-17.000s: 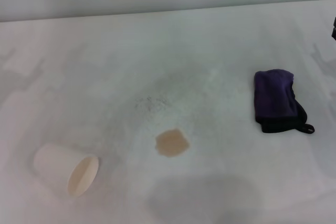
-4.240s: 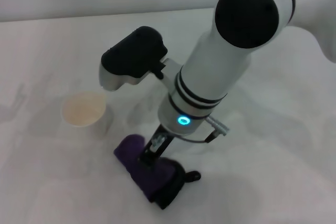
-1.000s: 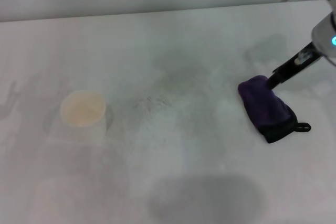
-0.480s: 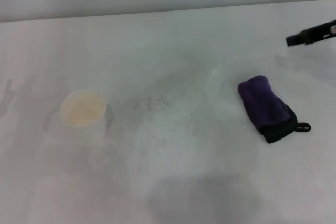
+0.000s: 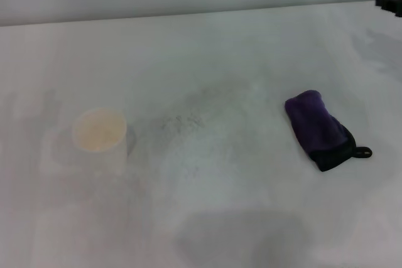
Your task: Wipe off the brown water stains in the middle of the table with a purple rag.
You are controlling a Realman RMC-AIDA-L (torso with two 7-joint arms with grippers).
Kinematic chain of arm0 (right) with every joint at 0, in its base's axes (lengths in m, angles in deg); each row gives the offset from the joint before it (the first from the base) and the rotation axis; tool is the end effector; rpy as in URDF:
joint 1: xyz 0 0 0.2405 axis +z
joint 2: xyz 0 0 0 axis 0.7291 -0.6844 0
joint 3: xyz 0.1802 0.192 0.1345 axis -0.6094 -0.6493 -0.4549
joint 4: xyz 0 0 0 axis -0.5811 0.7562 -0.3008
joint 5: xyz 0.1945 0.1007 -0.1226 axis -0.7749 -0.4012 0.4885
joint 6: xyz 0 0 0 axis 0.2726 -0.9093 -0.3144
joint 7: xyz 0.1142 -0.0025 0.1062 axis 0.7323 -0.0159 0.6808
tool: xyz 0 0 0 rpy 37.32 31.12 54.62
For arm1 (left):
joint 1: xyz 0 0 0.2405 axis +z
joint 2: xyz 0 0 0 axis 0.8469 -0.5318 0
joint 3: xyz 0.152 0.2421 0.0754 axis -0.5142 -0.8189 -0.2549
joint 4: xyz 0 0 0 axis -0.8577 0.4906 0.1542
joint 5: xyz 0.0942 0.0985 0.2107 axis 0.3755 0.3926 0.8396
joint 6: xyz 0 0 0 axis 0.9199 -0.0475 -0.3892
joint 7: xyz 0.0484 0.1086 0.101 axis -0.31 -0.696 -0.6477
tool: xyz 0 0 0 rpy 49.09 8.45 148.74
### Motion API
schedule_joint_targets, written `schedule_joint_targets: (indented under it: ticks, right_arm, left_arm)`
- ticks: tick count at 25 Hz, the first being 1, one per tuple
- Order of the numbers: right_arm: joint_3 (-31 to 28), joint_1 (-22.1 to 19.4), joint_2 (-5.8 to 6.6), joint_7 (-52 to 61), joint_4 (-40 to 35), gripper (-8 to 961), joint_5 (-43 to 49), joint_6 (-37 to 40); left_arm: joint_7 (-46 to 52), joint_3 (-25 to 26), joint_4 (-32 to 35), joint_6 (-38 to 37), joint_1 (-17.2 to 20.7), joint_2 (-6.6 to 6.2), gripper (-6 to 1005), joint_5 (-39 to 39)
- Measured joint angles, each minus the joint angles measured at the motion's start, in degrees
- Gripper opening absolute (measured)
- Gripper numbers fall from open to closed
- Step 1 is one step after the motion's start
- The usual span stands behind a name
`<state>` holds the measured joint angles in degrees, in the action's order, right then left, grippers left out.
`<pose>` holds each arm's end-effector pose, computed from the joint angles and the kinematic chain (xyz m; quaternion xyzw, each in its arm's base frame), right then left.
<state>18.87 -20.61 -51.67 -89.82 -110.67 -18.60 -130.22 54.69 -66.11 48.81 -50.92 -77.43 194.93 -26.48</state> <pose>0.3975 0.4496 0.1090 -0.7664 0.4204 0.1480 0.4626 -0.4339 0.3373 -0.0135 -0.6505 -0.2056 -0.2538 0.6857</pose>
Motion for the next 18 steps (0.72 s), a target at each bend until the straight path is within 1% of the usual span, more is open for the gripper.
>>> schedule_joint_targets:
  ticks: [3, 5, 9, 11, 13, 18]
  right_arm:
    - [-0.3, -2.3, 0.24, -9.8, 4.3, 384, -10.9, 3.8]
    - [-1.3, -2.8, 0.37, -15.3, 7.3, 384, -16.2, 5.5]
    - [-6.2, -3.0, -0.1, -24.9, 11.9, 384, -21.6, 8.0]
    - [-8.3, -3.0, -0.39, -31.0, 14.1, 384, -24.5, 8.2]
    - [-9.2, -3.0, -0.4, -38.8, 17.1, 384, -29.4, 8.0]
    - [-9.8, -3.0, -0.41, -61.4, 26.0, 384, -47.4, 3.8]
  left_arm:
    - [0.0, 0.0, -0.1, 0.0, -0.6, 0.04, 880, 0.0]
    - [0.0, 0.0, -0.1, -0.2, -0.8, 0.04, 879, 0.0]
    - [0.6, 0.0, 0.3, -0.4, -0.8, 0.04, 879, 0.0]
    - [1.4, 0.0, 0.5, -0.4, -0.8, 0.02, 879, 0.0]
    - [2.3, 0.0, 0.5, -0.4, -0.8, -0.07, 879, 0.0]
    - [2.7, 0.3, 0.7, -0.9, -0.9, -0.2, 879, -0.1]
